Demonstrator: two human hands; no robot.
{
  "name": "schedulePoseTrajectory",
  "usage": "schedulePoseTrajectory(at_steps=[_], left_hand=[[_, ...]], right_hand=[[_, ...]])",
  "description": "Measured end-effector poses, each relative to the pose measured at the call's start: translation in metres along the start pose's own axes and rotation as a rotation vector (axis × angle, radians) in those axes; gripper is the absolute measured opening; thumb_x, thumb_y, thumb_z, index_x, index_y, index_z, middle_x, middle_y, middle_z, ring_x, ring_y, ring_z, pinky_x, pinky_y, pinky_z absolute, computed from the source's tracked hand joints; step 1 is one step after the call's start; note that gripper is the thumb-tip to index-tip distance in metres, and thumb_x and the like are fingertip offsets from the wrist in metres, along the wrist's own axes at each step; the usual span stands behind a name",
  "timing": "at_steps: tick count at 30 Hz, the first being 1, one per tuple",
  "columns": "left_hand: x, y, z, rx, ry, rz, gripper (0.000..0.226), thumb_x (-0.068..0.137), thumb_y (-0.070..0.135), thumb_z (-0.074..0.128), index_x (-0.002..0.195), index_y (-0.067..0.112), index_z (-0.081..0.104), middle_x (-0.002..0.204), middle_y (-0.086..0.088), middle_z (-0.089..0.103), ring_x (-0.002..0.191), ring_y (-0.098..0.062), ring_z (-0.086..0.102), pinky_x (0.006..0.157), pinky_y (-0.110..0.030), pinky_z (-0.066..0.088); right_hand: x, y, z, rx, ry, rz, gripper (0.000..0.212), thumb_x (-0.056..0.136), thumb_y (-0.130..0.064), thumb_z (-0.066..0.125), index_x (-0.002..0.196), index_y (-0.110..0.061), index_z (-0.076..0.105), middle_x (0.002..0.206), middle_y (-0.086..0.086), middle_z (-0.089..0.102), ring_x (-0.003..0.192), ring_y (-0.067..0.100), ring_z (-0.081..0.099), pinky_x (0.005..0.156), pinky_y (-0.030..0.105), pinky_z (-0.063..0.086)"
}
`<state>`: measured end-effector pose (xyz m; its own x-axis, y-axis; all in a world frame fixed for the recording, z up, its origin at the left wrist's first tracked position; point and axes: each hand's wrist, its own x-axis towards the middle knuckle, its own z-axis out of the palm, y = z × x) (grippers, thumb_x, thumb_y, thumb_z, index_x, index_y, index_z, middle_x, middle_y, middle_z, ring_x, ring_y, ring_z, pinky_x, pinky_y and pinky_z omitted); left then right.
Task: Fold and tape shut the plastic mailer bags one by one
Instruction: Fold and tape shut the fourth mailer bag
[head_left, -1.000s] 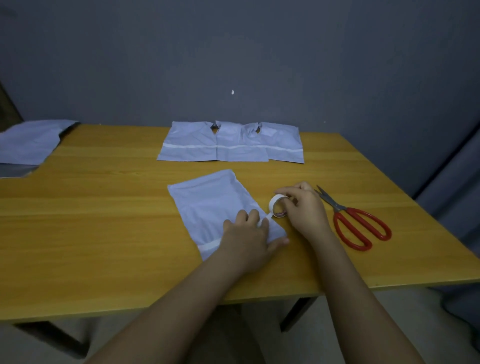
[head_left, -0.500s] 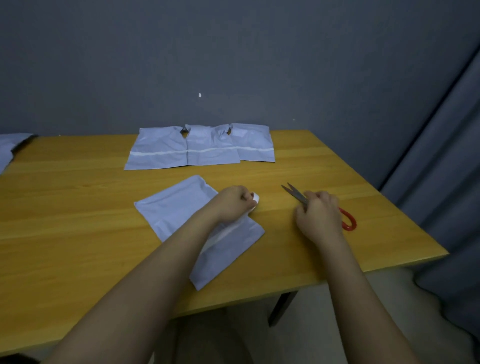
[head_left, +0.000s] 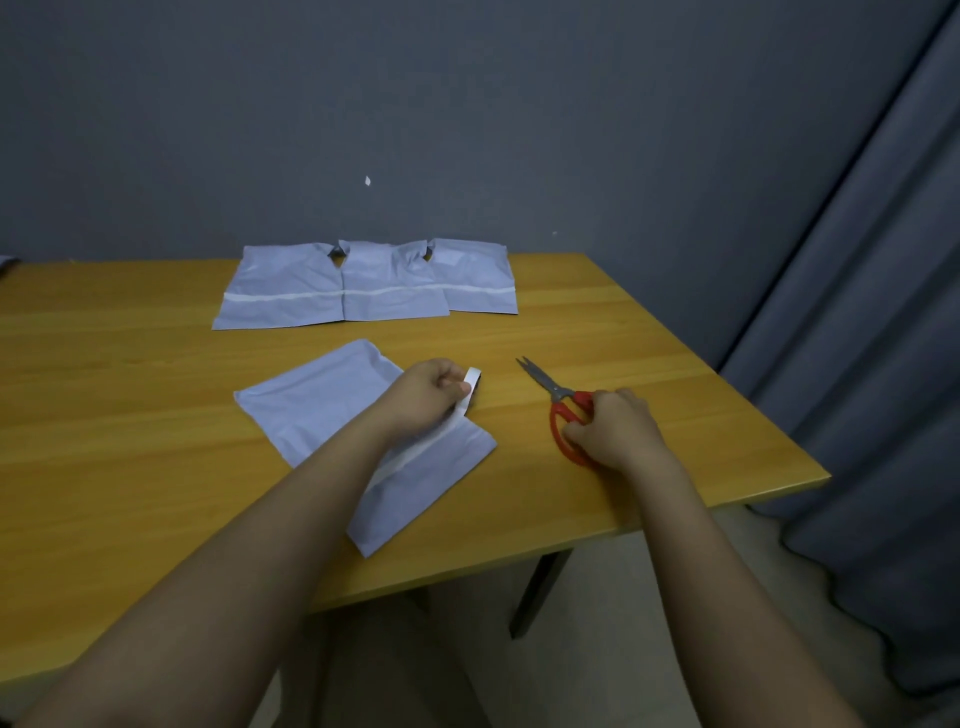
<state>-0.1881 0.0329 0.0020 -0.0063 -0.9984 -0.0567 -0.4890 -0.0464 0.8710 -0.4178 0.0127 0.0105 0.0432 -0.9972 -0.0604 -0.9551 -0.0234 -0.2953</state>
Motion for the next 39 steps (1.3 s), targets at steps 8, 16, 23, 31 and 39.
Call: schedulePoseTrajectory(at_steps=[8,16,23,31,39], left_hand=[[-0.006,0.002,-0.004,-0.082,0.004,-0.012,0.014,0.097,0.013,0.049,0.093,0.019,0.061,0.090,-0.003,0.068,0.087,-0.020,0.060,0.087,-0.033,0.049],[-0.006,0.004,-0.010,-0.100,0.047,0.034,0.011,0.097,0.015,0.051,0.102,0.015,0.061,0.084,0.008,0.065,0.077,-0.002,0.057,0.068,-0.014,0.042],[-0.002,0.011,-0.013,-0.092,0.033,0.063,0.012,0.096,0.013,0.052,0.095,0.019,0.062,0.088,0.010,0.065,0.085,-0.006,0.059,0.078,-0.021,0.044],[-0.001,0.015,-0.018,-0.079,0.020,0.075,0.013,0.093,0.012,0.052,0.095,0.014,0.065,0.095,0.001,0.069,0.091,-0.015,0.061,0.081,-0.026,0.046],[0.004,0.016,-0.021,-0.075,0.014,0.081,0.015,0.094,0.018,0.056,0.103,0.010,0.065,0.103,-0.007,0.068,0.091,-0.013,0.060,0.082,-0.024,0.044]], right_hand=[[-0.019,0.001,-0.004,0.327,-0.015,-0.006,0.046,0.077,-0.045,0.074,0.103,-0.015,0.052,0.096,0.001,0.060,0.082,0.015,0.057,0.062,0.029,0.046],[-0.054,0.007,-0.021,0.211,-0.178,-0.084,0.064,0.060,-0.074,0.070,0.096,-0.024,0.054,0.092,-0.006,0.061,0.082,0.009,0.058,0.065,0.028,0.047],[-0.057,-0.005,-0.032,0.079,-0.222,-0.153,0.066,0.059,-0.075,0.068,0.096,-0.022,0.054,0.091,-0.005,0.060,0.082,0.010,0.057,0.073,0.030,0.049],[-0.046,-0.009,-0.041,0.127,-0.255,-0.180,0.066,0.059,-0.074,0.068,0.093,-0.018,0.058,0.090,-0.001,0.064,0.081,0.013,0.060,0.068,0.028,0.045],[-0.035,-0.016,-0.045,0.103,-0.314,-0.182,0.065,0.063,-0.072,0.067,0.096,-0.016,0.061,0.092,-0.001,0.065,0.080,0.013,0.059,0.067,0.027,0.042]])
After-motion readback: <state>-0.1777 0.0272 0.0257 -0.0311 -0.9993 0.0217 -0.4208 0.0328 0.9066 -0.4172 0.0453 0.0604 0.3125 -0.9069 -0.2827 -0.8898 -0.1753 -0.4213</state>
